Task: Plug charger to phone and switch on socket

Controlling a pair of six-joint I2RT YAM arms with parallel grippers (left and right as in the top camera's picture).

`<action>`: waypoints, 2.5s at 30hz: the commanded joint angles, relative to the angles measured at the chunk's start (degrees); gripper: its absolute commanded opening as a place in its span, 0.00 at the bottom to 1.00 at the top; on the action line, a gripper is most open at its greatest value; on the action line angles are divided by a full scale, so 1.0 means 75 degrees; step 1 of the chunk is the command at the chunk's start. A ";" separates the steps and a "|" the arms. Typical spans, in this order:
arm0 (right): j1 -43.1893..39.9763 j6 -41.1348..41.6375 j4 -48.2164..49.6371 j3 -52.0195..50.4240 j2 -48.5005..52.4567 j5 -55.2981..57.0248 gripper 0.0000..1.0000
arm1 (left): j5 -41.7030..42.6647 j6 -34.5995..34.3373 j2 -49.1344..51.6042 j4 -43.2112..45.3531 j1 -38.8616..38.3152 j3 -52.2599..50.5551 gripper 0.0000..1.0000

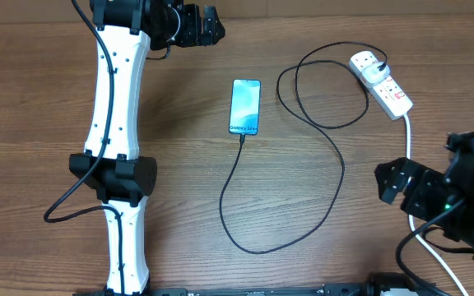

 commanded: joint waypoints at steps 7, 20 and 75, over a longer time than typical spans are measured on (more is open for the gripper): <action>0.0851 -0.0606 0.2906 -0.3305 -0.2573 0.0239 1.00 | -0.0052 0.0119 0.0050 0.0006 0.0035 -0.0032 1.00; 0.0868 -0.1008 0.7533 -0.8110 -0.6003 0.0627 1.00 | -0.0052 0.0119 0.0050 0.0006 0.0035 -0.0032 1.00; 0.0868 -0.1606 1.1471 -1.1430 -0.7204 0.0705 1.00 | -0.0052 0.0117 0.0050 0.0009 0.0035 -0.0032 1.00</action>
